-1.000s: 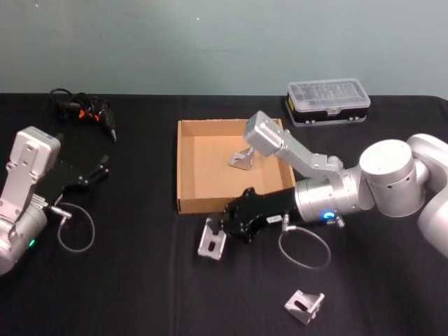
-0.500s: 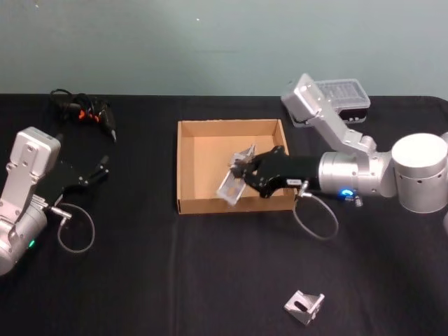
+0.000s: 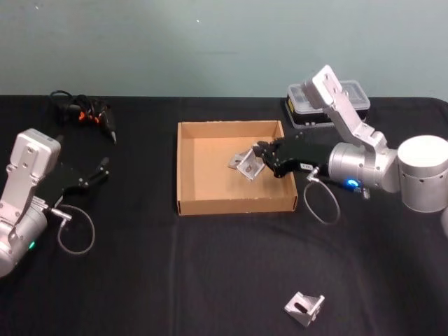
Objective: Use one hand to pick up the angle iron from the table and place it into the box.
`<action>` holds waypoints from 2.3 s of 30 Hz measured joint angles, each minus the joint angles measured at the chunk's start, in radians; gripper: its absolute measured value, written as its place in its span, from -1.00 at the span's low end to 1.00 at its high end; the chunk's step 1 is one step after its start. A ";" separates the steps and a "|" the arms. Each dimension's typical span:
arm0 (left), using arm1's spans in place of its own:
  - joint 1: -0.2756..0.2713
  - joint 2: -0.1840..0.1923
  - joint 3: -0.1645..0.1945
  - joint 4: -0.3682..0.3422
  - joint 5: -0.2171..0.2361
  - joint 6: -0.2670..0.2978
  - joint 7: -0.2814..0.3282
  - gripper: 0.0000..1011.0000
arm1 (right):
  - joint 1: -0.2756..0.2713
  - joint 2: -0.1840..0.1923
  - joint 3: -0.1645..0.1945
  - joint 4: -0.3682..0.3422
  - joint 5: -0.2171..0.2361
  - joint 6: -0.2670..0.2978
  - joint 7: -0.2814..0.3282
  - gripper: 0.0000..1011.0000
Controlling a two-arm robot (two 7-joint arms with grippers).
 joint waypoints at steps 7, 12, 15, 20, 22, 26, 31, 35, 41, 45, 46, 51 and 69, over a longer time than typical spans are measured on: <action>0.000 0.000 0.000 0.000 0.000 0.000 0.000 0.98 | 0.062 -0.070 -0.002 0.139 -0.021 -0.058 0.045 -0.87; 0.000 0.000 0.000 0.000 0.000 0.000 0.000 0.98 | 0.111 -0.122 -0.008 0.245 -0.034 -0.094 0.086 -0.87; 0.000 0.000 0.000 0.000 0.000 0.000 0.000 0.98 | 0.138 -0.151 -0.011 0.303 -0.043 -0.112 0.107 -0.87; 0.000 0.000 0.000 0.000 0.000 0.000 0.000 0.98 | 0.168 -0.190 -0.013 0.381 -0.054 -0.129 0.139 -0.87; 0.000 0.000 0.000 0.000 0.000 0.000 0.000 0.98 | 0.172 -0.196 -0.012 0.394 -0.056 -0.132 0.146 -0.87; 0.000 0.000 0.000 0.000 0.000 0.000 0.000 0.98 | 0.171 -0.194 -0.012 0.389 -0.056 -0.132 0.145 -0.87; 0.000 0.000 0.000 0.000 0.000 0.000 0.000 0.98 | 0.170 -0.192 -0.012 0.384 -0.055 -0.132 0.144 -0.81; 0.000 0.000 0.000 0.000 0.000 0.000 0.000 0.98 | 0.169 -0.190 -0.013 0.380 -0.055 -0.131 0.142 -0.55; 0.000 0.000 0.000 0.000 0.000 0.000 0.000 0.98 | 0.168 -0.189 -0.013 0.378 -0.054 -0.129 0.140 -0.22; 0.000 0.000 0.000 0.000 0.000 0.000 0.000 0.98 | 0.167 -0.188 -0.014 0.376 -0.053 -0.129 0.139 0.01; 0.000 0.000 0.000 0.000 0.000 0.000 0.000 0.98 | 0.167 -0.188 -0.014 0.376 -0.053 -0.129 0.138 0.12; 0.000 0.000 0.000 0.000 0.000 0.000 0.000 0.98 | 0.167 -0.188 -0.014 0.375 -0.053 -0.128 0.138 0.41; 0.000 0.000 0.000 0.000 0.000 0.000 0.000 0.98 | 0.011 -0.090 0.023 0.014 -0.077 0.003 0.074 0.98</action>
